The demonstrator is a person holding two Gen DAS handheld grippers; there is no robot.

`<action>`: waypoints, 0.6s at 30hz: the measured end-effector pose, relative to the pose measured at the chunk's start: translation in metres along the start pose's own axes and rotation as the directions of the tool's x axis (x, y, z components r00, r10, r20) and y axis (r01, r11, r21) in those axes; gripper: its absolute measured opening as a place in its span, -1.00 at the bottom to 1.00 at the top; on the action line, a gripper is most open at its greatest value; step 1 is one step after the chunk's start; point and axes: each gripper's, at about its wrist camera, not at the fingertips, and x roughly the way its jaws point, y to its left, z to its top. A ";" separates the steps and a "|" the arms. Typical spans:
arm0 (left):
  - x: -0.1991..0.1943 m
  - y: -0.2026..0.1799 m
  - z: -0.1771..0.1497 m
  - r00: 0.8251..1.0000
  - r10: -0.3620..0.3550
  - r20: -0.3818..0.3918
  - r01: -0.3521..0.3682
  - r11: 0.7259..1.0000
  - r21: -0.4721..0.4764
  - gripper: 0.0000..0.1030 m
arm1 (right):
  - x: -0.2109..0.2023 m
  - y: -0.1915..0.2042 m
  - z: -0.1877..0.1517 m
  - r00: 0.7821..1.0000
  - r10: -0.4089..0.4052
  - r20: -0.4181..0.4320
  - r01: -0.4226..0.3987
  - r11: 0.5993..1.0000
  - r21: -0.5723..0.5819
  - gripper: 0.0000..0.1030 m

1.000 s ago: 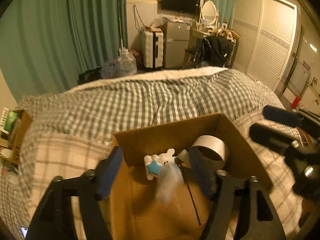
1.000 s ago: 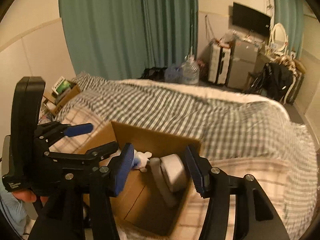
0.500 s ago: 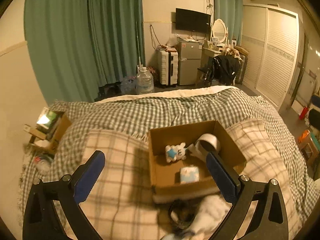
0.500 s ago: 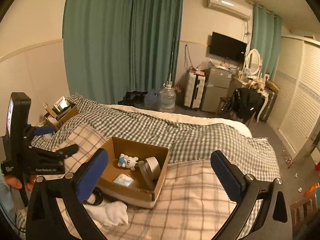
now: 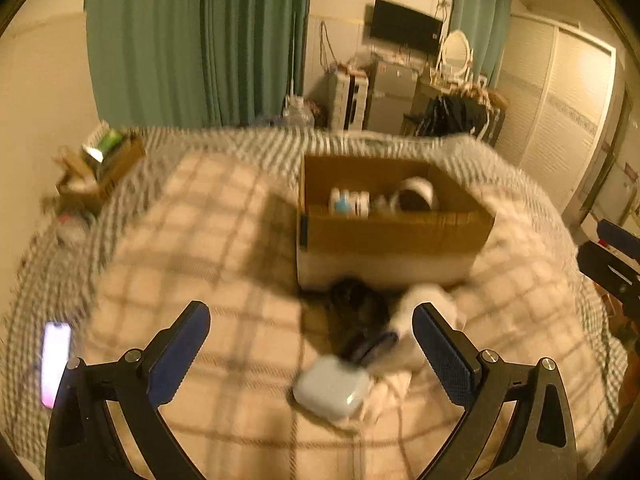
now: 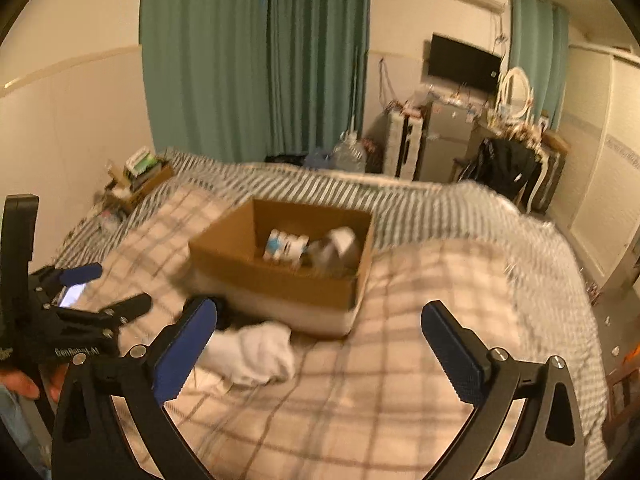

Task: Organize objects
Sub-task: 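Grasp the light blue earbud case with the left gripper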

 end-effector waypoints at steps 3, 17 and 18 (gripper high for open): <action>0.020 -0.005 -0.023 0.998 0.040 -0.043 -0.038 0.999 0.039 1.00 | 0.025 0.006 -0.018 0.997 0.031 -0.064 -0.030 1.000 0.006 0.99; 0.056 -0.013 -0.049 0.980 -0.049 -0.191 0.065 0.995 0.080 0.08 | 0.058 0.017 -0.042 0.986 0.073 -0.152 -0.071 0.997 0.023 0.99; 0.056 -0.012 -0.049 0.980 -0.057 -0.190 0.072 0.995 0.073 0.07 | 0.059 0.017 -0.043 0.985 0.074 -0.155 -0.071 0.997 0.024 0.99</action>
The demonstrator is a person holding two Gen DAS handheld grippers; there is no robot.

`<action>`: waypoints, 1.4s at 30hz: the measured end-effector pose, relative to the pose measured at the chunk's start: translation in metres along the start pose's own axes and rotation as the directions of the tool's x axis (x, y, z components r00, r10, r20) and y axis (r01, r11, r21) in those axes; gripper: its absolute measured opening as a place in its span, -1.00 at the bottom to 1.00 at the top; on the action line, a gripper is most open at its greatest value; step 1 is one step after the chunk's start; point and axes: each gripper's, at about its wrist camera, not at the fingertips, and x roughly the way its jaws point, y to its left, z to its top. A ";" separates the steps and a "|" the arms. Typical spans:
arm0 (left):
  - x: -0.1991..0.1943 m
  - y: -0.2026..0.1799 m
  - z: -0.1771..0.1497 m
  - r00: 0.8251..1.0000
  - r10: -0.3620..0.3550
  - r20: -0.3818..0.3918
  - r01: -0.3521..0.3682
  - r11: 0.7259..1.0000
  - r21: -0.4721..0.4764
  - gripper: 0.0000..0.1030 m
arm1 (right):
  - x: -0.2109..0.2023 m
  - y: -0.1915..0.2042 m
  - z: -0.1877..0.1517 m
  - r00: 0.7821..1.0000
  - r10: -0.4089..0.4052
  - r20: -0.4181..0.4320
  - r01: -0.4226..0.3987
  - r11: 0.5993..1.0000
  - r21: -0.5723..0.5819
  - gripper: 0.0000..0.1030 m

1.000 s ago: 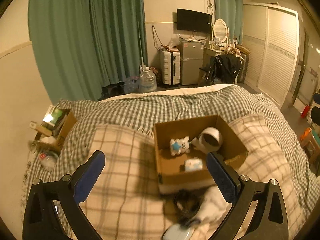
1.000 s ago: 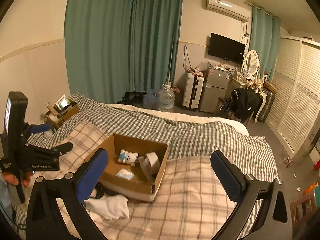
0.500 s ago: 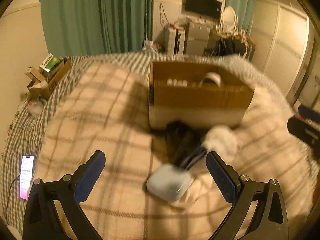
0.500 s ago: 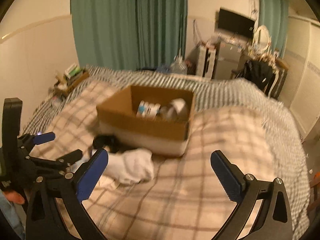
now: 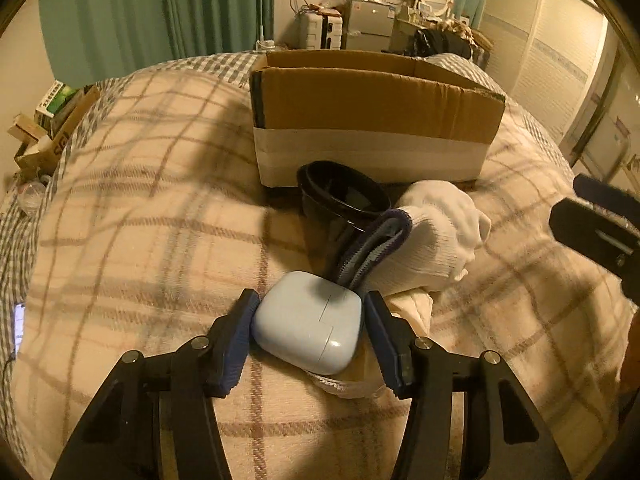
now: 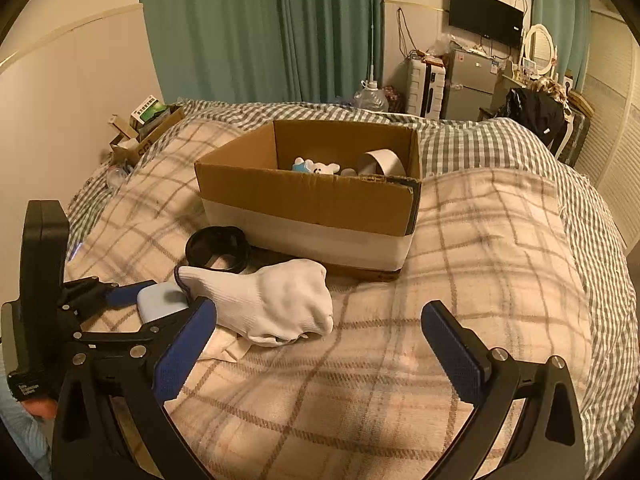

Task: Organize objects
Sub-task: 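Grasp the light blue earbud case with the left gripper, then grasp the white glove with the right gripper while the left holds the earbud case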

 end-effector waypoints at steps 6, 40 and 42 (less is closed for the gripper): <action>-0.019 0.012 0.006 0.998 -0.019 0.057 0.023 0.998 -0.061 0.07 | 0.004 0.005 0.005 1.000 0.006 -0.009 -0.006 0.999 -0.037 0.99; -0.035 0.050 0.022 0.990 0.020 0.136 0.009 0.978 -0.206 0.07 | 0.062 0.062 0.005 0.991 0.035 -0.129 -0.071 0.956 -0.284 -0.34; -0.041 0.048 0.021 0.990 0.024 0.143 0.006 0.979 -0.204 0.07 | 0.046 0.059 0.008 0.994 0.044 -0.096 -0.069 0.958 -0.278 -0.87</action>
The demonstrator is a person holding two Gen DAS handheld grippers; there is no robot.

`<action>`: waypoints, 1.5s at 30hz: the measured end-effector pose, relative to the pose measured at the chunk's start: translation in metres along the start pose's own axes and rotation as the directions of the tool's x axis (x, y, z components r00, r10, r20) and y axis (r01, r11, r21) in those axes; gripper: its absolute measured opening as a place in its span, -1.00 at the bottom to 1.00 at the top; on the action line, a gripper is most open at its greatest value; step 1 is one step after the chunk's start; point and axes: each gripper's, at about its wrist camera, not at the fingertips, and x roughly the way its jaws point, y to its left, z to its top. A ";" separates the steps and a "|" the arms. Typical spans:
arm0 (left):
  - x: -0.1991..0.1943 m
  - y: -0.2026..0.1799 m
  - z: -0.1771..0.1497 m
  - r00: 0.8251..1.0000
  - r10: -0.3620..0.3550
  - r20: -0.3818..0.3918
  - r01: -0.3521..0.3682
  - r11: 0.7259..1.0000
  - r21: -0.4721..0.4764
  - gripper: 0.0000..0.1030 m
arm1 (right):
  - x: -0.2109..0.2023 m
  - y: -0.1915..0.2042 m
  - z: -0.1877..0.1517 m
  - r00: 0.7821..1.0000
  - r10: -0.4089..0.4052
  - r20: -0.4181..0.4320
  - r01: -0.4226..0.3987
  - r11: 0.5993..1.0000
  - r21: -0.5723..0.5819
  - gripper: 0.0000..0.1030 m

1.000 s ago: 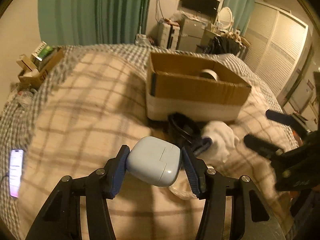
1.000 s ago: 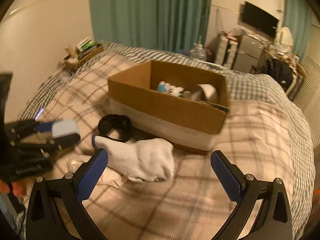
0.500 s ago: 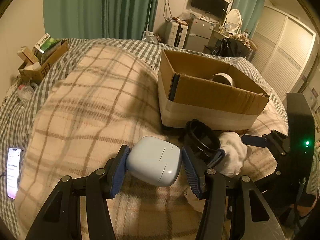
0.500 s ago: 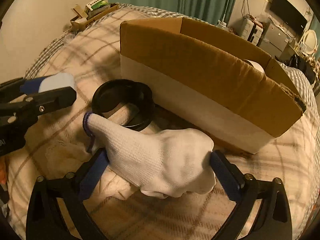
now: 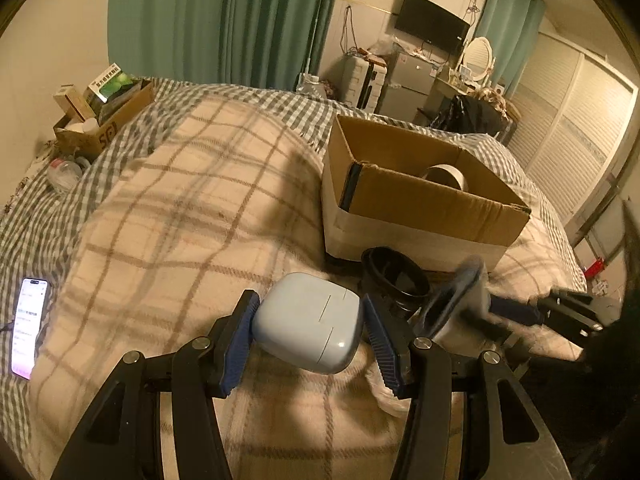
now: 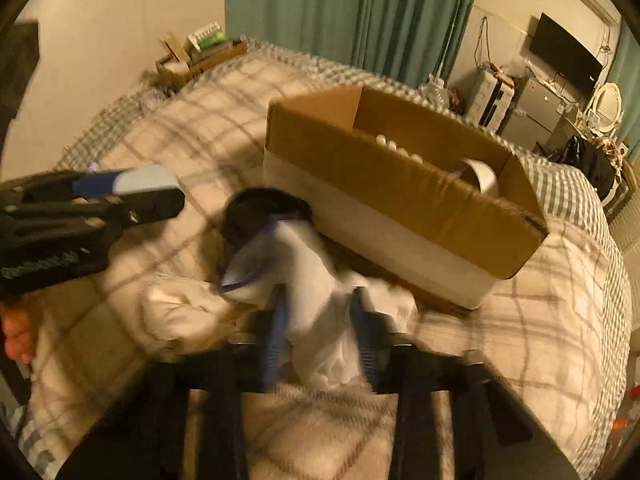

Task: Organize objects
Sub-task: 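Grasp the white glove with the right gripper while the left holds the earbud case, then carry the earbud case and glove into the box and open both grippers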

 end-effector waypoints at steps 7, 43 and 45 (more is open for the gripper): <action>-0.027 -0.010 0.007 0.999 -0.027 0.039 0.027 1.000 -0.001 0.07 | -0.034 -0.002 0.003 0.998 -0.013 0.058 0.013 1.000 0.005 -0.88; 0.082 -0.083 0.166 0.994 -0.105 0.021 0.100 0.980 0.171 0.07 | -0.008 -0.127 0.147 0.986 -0.033 0.163 0.009 0.989 0.146 -0.88; 0.102 -0.079 0.159 0.995 -0.104 -0.012 0.104 0.980 0.172 0.07 | 0.016 -0.127 0.141 0.992 -0.012 0.128 -0.009 0.988 0.156 -0.88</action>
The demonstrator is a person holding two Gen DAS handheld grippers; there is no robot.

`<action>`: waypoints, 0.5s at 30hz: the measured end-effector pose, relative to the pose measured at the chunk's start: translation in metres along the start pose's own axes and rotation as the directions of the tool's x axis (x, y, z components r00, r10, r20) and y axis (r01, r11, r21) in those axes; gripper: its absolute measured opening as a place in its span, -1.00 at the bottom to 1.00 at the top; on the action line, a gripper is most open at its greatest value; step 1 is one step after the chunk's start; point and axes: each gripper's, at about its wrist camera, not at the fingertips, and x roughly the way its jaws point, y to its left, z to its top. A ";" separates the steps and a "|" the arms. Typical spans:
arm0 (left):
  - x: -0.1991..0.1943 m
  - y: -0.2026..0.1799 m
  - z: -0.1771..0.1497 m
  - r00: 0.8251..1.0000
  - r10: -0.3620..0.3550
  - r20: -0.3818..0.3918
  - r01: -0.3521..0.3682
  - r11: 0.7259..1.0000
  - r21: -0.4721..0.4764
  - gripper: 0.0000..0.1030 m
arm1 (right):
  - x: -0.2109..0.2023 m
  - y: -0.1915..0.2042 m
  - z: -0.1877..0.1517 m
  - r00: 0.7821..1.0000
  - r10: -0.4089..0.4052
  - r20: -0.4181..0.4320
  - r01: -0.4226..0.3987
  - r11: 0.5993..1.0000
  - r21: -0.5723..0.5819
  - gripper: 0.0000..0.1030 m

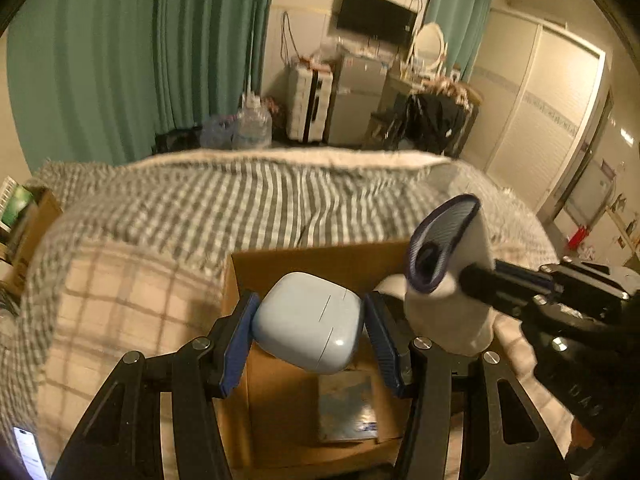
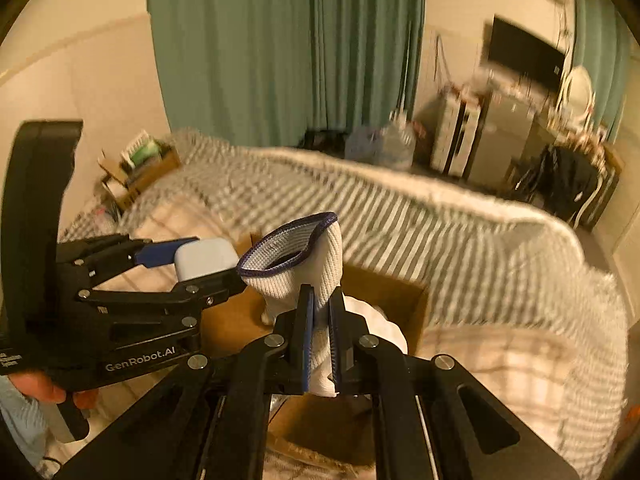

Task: Organize objects
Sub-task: 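Carry the earbud case and glove into the box and open both grippers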

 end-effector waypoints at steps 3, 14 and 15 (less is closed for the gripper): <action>0.015 0.001 -0.007 1.000 0.000 -0.022 0.000 1.000 0.019 0.07 | 0.020 -0.004 -0.009 0.999 0.051 -0.011 -0.051 0.998 0.026 -0.87; -0.025 0.002 -0.001 0.999 0.031 0.037 -0.031 0.999 0.014 0.60 | -0.020 -0.017 0.000 0.996 0.008 0.094 -0.014 0.998 0.067 -0.28; -0.035 0.002 -0.001 0.998 0.036 0.046 -0.037 0.999 0.012 0.60 | -0.031 -0.017 0.000 0.995 -0.004 0.102 -0.004 0.997 0.072 -0.25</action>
